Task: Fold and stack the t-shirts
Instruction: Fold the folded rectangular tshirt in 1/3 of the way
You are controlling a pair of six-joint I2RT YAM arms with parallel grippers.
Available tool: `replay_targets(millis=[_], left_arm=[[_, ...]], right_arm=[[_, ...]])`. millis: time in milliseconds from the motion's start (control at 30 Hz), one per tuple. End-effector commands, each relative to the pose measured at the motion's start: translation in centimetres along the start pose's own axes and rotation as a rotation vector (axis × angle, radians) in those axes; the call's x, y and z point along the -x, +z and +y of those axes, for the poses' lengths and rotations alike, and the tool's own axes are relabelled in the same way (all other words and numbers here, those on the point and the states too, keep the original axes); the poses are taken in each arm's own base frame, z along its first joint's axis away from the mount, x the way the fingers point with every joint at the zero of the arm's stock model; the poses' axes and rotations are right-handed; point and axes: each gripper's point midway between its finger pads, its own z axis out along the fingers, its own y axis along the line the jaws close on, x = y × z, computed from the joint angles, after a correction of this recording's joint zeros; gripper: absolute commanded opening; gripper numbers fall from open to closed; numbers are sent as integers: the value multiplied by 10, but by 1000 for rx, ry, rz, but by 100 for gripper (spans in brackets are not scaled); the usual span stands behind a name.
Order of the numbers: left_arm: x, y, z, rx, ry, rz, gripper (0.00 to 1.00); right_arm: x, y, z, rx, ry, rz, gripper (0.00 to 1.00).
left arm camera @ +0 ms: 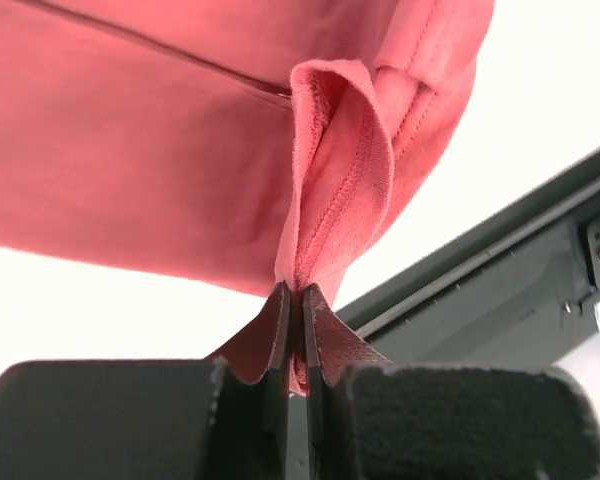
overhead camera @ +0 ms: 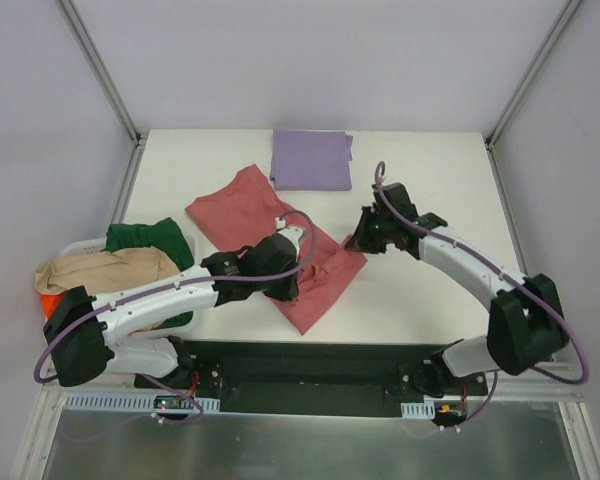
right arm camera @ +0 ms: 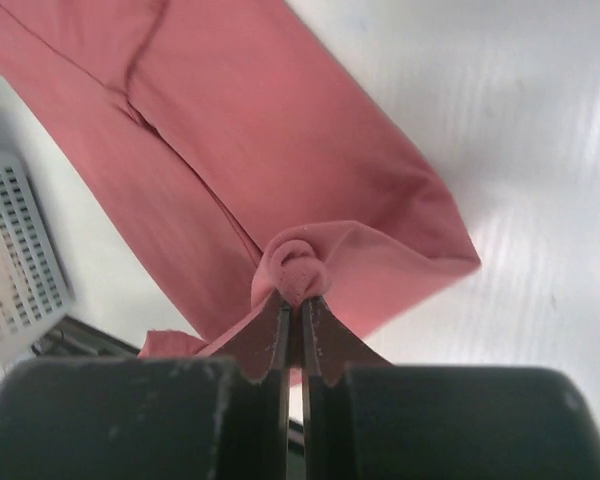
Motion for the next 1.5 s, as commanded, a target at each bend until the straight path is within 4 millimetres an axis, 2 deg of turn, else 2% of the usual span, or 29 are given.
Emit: replay_targets(millis=[0, 200, 367, 633, 967, 1067, 1167, 1200, 1267, 1333, 1433, 1467], left_arm=[[15, -7, 41, 141, -56, -63, 0], [29, -12, 86, 296, -125, -107, 0], [42, -7, 108, 365, -161, -105, 0], [57, 7, 137, 455, -186, -74, 0], [59, 29, 169, 569, -221, -22, 0], [57, 32, 173, 584, -235, -13, 0], [59, 29, 178, 609, -236, -23, 19], [62, 27, 178, 614, -236, -36, 30], [72, 19, 179, 635, -232, -67, 40], [83, 9, 177, 643, -233, -98, 62], [97, -1, 163, 580, -222, -135, 92], [99, -3, 156, 549, -217, -138, 99]], right_arm=[[49, 22, 35, 19, -14, -112, 0], [71, 53, 59, 37, -23, -104, 0], [82, 73, 68, 26, -34, -112, 0], [92, 100, 70, 3, -35, -109, 0], [98, 132, 65, -17, -47, -106, 0], [97, 141, 63, -23, -49, -99, 5], [99, 145, 64, -20, -49, -92, 13], [100, 145, 67, -8, -50, -86, 19], [104, 141, 78, 15, -68, -70, 28], [107, 131, 85, 29, -94, -61, 40], [110, 108, 93, 48, -130, -75, 76], [111, 99, 93, 44, -134, -84, 96]])
